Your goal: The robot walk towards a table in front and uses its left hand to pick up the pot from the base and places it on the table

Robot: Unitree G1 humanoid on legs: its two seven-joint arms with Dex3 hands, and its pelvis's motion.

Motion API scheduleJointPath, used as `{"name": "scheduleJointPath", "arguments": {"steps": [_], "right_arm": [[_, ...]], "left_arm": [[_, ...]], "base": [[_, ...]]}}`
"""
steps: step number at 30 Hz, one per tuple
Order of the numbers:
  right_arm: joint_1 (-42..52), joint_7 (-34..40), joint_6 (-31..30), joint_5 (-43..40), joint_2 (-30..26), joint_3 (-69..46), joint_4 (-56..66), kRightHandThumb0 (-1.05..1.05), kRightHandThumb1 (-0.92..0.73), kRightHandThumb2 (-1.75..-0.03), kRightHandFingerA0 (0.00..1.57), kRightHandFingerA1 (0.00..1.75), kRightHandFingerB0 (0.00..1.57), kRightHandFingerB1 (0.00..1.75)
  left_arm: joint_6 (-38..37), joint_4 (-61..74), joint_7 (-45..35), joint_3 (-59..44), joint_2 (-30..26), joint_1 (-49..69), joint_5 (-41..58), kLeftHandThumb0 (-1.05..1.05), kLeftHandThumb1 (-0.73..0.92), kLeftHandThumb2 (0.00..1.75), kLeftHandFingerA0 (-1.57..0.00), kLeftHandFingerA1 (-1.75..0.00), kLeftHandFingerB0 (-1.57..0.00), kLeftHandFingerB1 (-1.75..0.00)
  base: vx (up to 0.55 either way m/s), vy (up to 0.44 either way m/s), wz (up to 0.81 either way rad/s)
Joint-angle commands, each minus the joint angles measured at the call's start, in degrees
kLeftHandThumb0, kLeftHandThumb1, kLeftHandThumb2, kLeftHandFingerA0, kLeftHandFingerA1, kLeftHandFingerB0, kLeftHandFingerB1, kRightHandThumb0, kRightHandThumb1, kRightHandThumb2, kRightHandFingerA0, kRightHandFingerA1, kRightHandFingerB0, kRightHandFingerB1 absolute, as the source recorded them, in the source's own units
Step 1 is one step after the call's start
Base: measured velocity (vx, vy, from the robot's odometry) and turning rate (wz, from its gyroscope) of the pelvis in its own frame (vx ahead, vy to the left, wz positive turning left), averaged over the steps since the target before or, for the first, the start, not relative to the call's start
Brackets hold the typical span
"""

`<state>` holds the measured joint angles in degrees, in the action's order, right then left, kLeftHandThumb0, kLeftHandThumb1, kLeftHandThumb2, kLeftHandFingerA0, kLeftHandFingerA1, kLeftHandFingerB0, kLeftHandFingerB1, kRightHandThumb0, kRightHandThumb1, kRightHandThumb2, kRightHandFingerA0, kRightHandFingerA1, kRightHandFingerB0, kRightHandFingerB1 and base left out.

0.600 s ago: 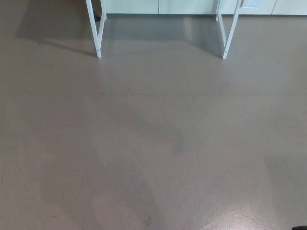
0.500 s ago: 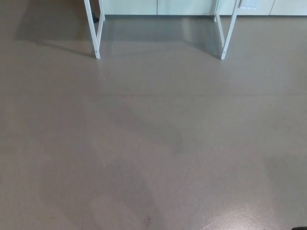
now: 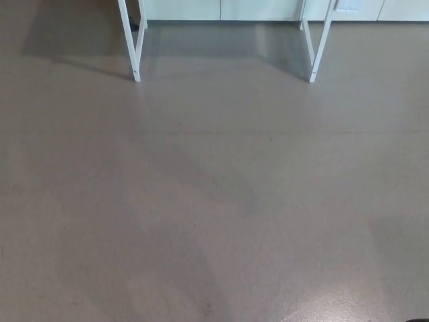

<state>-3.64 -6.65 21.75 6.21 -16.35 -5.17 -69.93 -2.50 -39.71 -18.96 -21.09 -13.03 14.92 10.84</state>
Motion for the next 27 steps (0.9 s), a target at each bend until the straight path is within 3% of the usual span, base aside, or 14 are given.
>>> {"name": "scheduleJointPath", "arguments": {"steps": [1, 9, 18, 24, 27], "right_arm": [[1.26, -0.21, 1.24, 0.09, -1.71, 0.33, -0.66, -0.61, -0.54, -0.58, 0.82, 0.49, 0.63, 0.40], [2.01, 0.50, 1.23, 0.91, -1.86, 1.51, -0.90, -0.61, -0.54, -0.59, 0.83, 0.48, 0.65, 0.40], [0.98, 0.72, 0.87, 1.17, -2.47, 2.69, -1.34, -0.62, -0.56, -0.59, 0.78, 0.48, 0.63, 0.40], [1.27, 1.21, 1.44, 1.82, -2.89, 3.56, -1.31, -0.64, -0.58, -0.59, 0.82, 0.49, 0.62, 0.41], [1.12, 1.38, 1.04, 1.91, -2.91, 3.83, -1.25, -0.63, -0.58, -0.59, 0.80, 0.48, 0.62, 0.40]], "left_arm": [[-1.33, 1.31, -0.37, -0.24, 0.24, 2.08, 1.22, -0.23, 0.54, 0.56, -0.58, -0.46, -0.41, -0.38], [-2.13, 3.06, -0.51, -0.11, 1.18, 4.98, 1.67, -0.24, 0.52, 0.56, -0.61, -0.47, -0.41, -0.38], [-3.32, -0.06, 0.05, -0.04, 1.27, 3.05, 1.60, -0.24, 0.52, 0.55, -0.60, -0.47, -0.42, -0.38], [-2.21, 1.91, -0.01, -0.07, 1.43, 3.72, 2.18, -0.22, 0.53, 0.55, -0.39, -0.41, -0.39, -0.37], [-1.81, 2.39, -0.17, 0.01, 1.21, 3.72, 2.25, -0.26, 0.54, 0.54, -0.37, -0.39, -0.39, -0.36]], "base": [[-0.01, -0.040, 0.13], [0.01, 0.013, 0.08], [0.16, 0.326, -0.09], [0.26, 0.035, 0.09], [0.29, -0.135, 0.12]]}}
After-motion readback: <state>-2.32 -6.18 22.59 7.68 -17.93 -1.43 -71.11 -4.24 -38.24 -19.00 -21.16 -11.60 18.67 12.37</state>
